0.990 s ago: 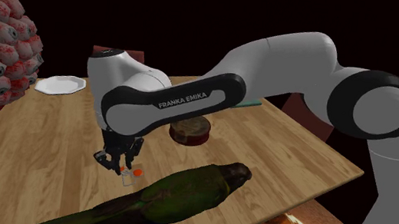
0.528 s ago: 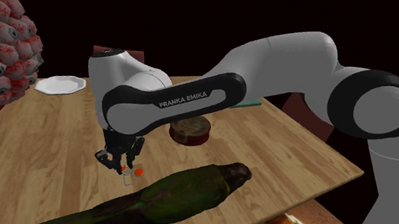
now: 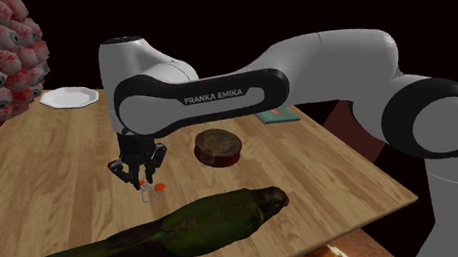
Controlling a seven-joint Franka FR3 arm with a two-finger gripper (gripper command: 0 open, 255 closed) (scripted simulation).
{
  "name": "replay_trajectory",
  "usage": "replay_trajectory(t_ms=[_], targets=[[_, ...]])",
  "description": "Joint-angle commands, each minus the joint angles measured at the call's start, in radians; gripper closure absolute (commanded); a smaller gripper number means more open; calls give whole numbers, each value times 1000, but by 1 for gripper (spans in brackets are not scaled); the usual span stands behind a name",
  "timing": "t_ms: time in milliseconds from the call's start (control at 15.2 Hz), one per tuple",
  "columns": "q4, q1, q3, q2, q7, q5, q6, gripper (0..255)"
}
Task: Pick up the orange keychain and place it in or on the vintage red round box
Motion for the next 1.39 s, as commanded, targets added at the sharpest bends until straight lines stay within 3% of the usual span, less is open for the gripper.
replay_trajectory(t_ms=[0, 924, 1320], targets=[[9, 0, 3, -12, -1, 5, -21, 255], [163, 17, 11, -31, -15, 17, -190, 255], [-11, -116, -1, -151, -131, 55, -127, 255]])
